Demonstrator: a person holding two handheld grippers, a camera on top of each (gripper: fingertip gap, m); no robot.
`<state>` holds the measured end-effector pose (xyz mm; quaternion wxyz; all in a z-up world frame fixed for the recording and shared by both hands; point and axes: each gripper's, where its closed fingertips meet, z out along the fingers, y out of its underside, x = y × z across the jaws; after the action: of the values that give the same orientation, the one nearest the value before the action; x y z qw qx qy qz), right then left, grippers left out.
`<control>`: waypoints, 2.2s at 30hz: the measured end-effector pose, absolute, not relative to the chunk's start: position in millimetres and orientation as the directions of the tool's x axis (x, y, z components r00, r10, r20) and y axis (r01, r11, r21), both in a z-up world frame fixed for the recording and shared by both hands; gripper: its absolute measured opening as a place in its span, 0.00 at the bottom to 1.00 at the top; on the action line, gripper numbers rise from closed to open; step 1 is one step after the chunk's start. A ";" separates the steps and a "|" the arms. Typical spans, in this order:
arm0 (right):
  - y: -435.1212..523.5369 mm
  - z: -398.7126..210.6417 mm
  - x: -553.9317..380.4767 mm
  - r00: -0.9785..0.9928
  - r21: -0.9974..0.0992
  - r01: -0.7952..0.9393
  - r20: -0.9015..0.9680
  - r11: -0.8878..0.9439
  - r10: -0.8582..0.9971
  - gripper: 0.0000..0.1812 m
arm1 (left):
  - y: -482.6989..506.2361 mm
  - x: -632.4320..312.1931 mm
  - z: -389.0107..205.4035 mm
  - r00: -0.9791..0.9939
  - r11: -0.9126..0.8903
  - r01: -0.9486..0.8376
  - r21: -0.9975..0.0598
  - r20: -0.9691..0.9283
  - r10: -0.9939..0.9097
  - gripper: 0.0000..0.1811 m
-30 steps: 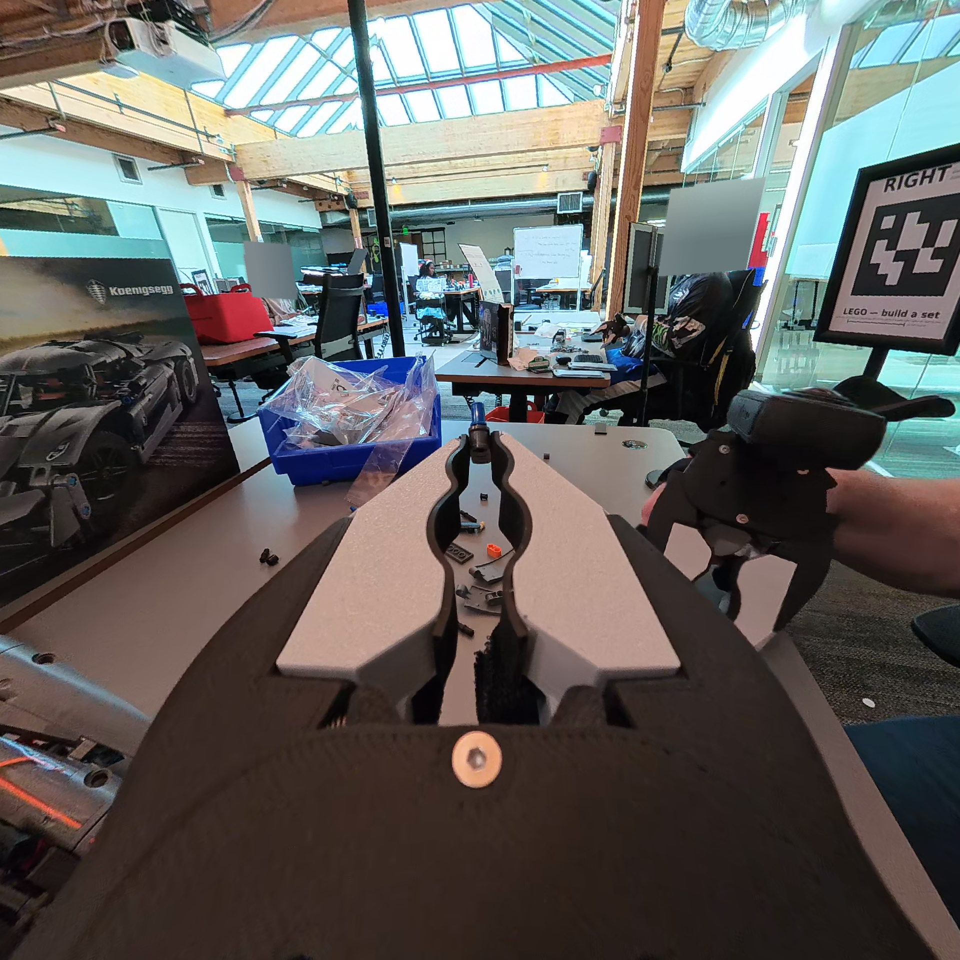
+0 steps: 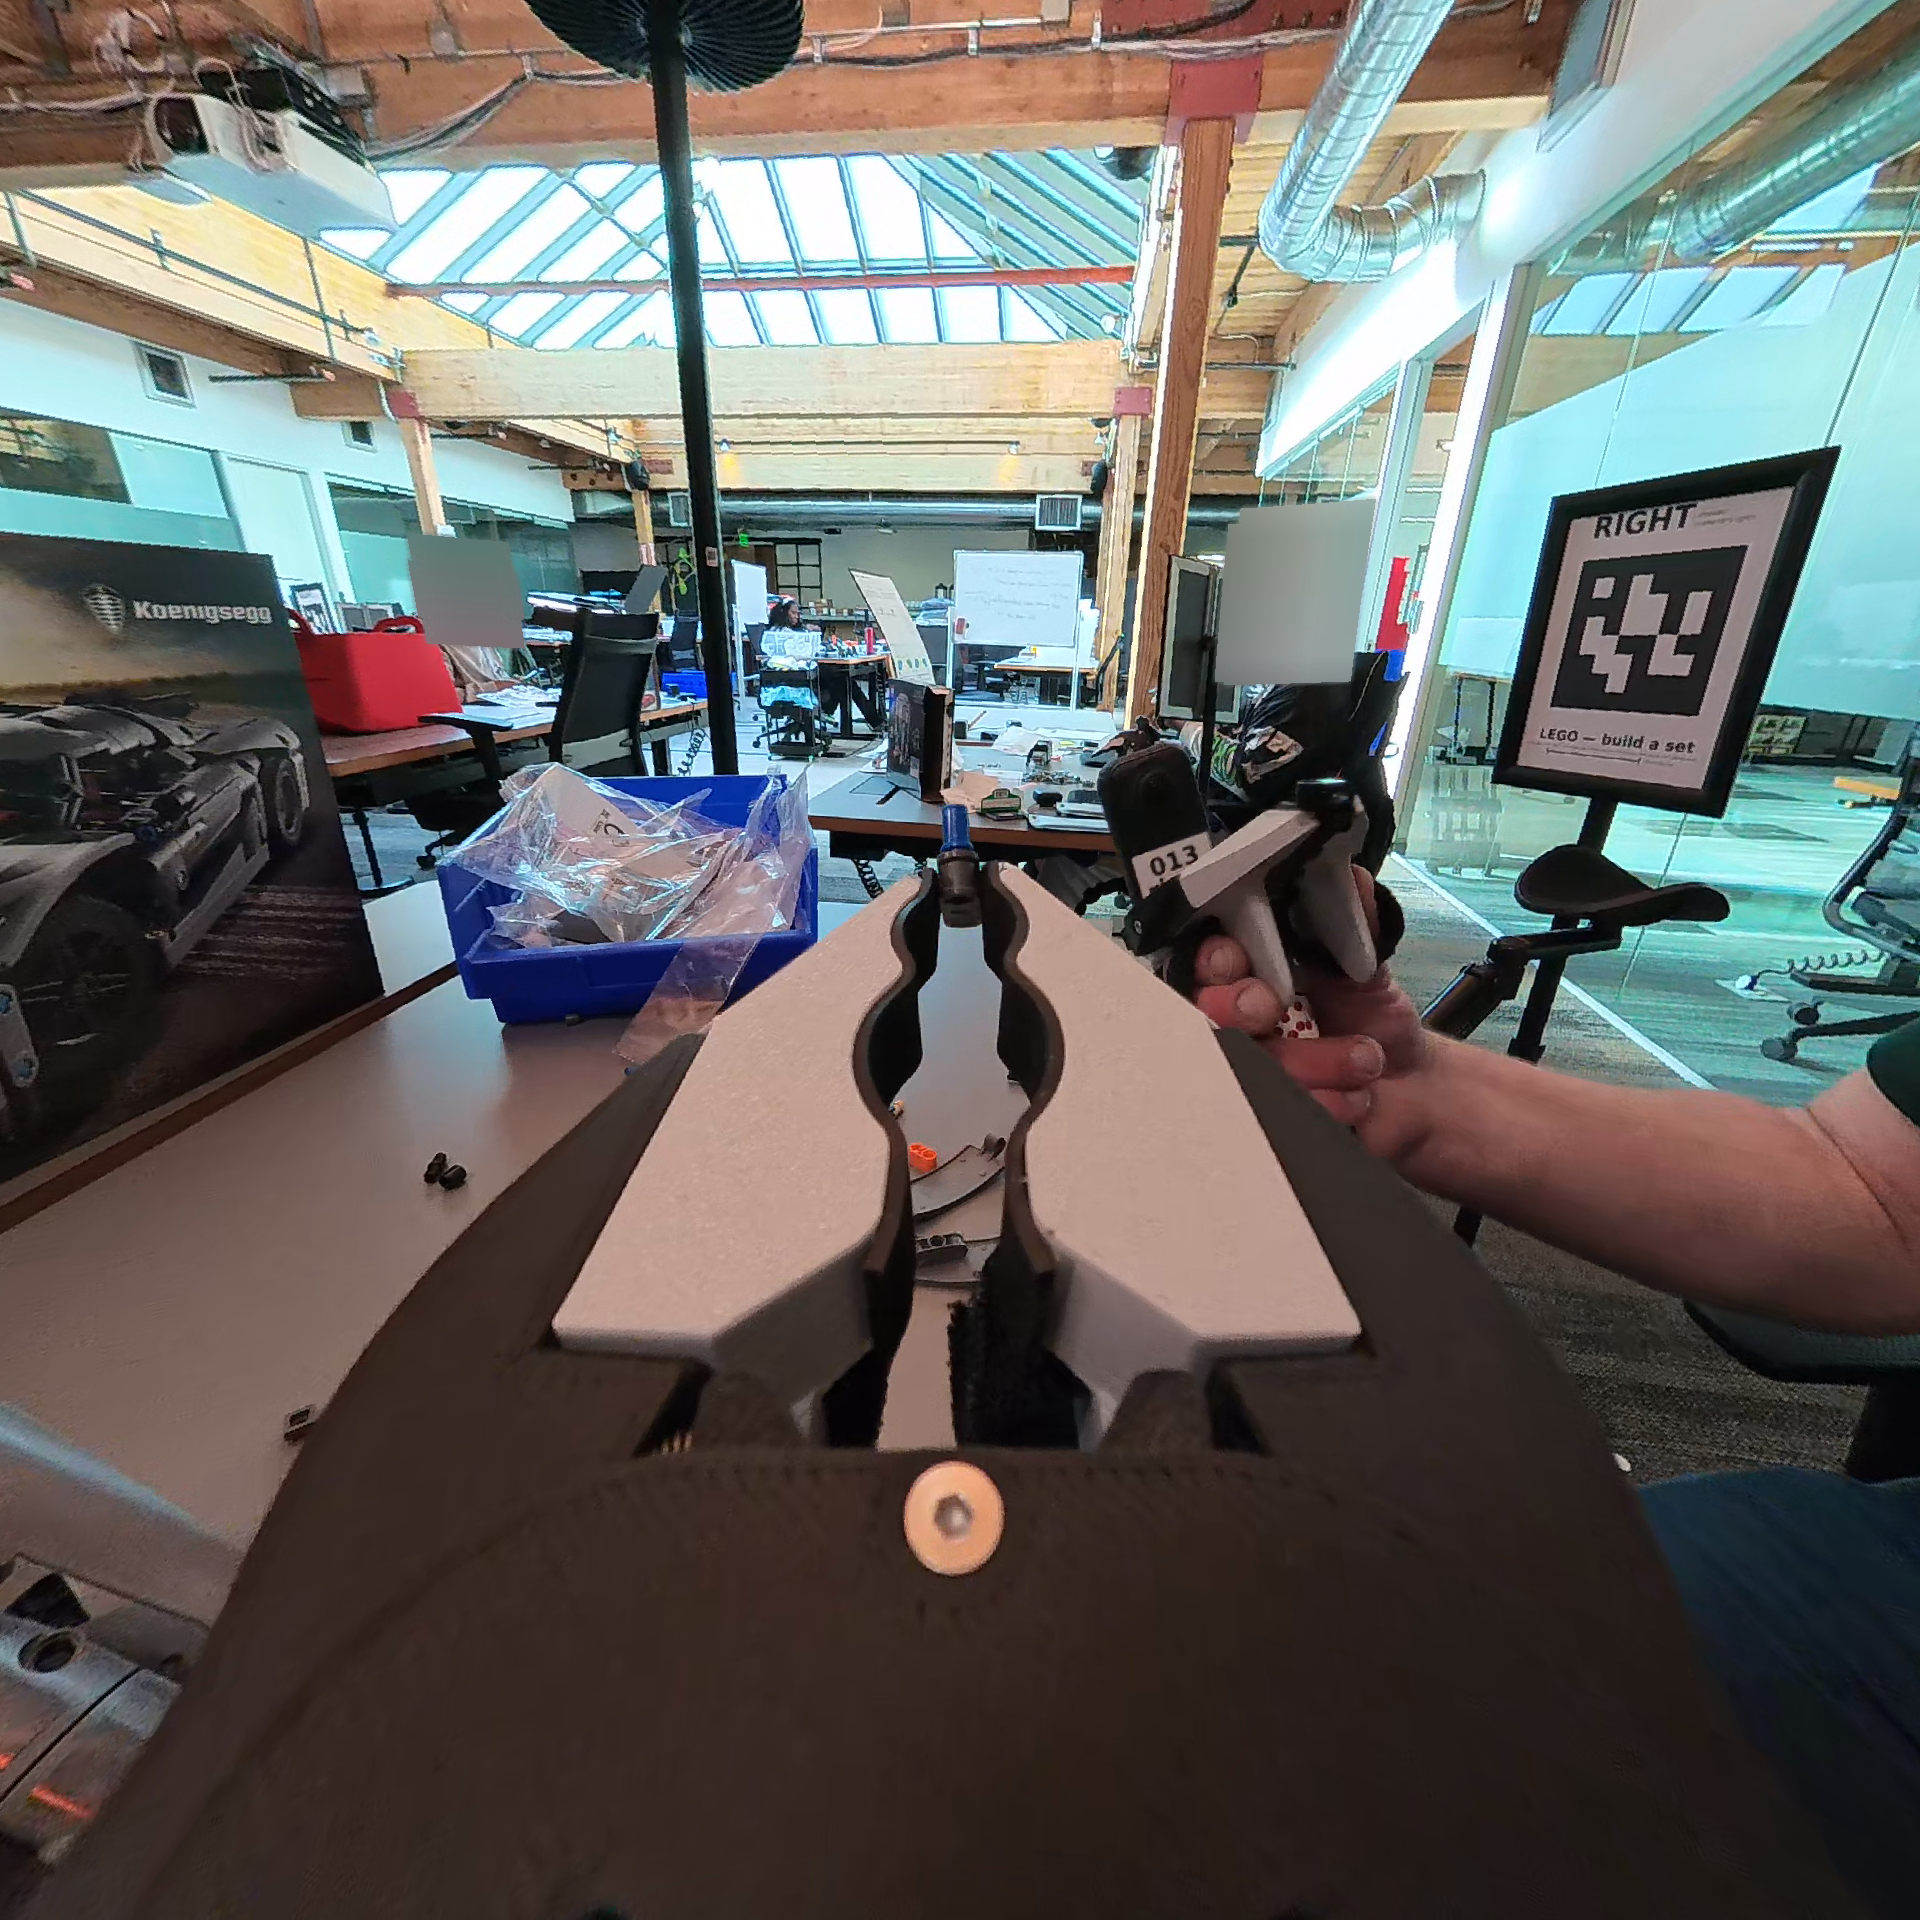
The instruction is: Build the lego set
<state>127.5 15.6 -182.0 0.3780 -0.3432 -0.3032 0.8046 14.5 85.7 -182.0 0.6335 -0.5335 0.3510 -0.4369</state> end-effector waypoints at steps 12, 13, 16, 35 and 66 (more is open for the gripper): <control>5.1 -175.0 135.2 -0.463 -0.771 -0.367 -0.333 -0.520 0.821 0.03 | 76.1 32.6 -190.4 0.351 0.060 0.103 -0.993 -0.020 -0.936 0.03; 5.3 -180.0 132.1 -0.434 -0.792 -0.331 -0.355 -0.513 0.828 0.03 | 73.2 36.7 -190.3 0.352 0.066 0.079 -0.995 -0.034 -0.936 0.03; 3.7 -212.6 115.1 -0.282 -0.894 -0.131 -0.381 -0.428 0.881 0.03 | 63.7 46.0 -189.6 0.382 0.100 -0.039 -0.994 -0.107 -0.918 0.03; 8.8 -332.3 90.3 0.098 -0.874 0.486 0.076 0.019 0.992 0.03 | -17.7 37.2 -255.5 0.478 0.016 -0.165 -0.986 -0.094 -0.873 0.03; -59.7 -203.8 66.0 -0.264 -0.946 -0.090 -0.277 -0.310 0.924 0.12 | -60.0 63.1 -180.8 0.188 0.181 0.150 -0.972 -0.152 -0.970 0.03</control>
<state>66.0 -59.7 -203.8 0.3846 -0.4693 -0.4440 0.6593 63.1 -60.0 -180.8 0.6224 -0.4547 0.4508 -0.4502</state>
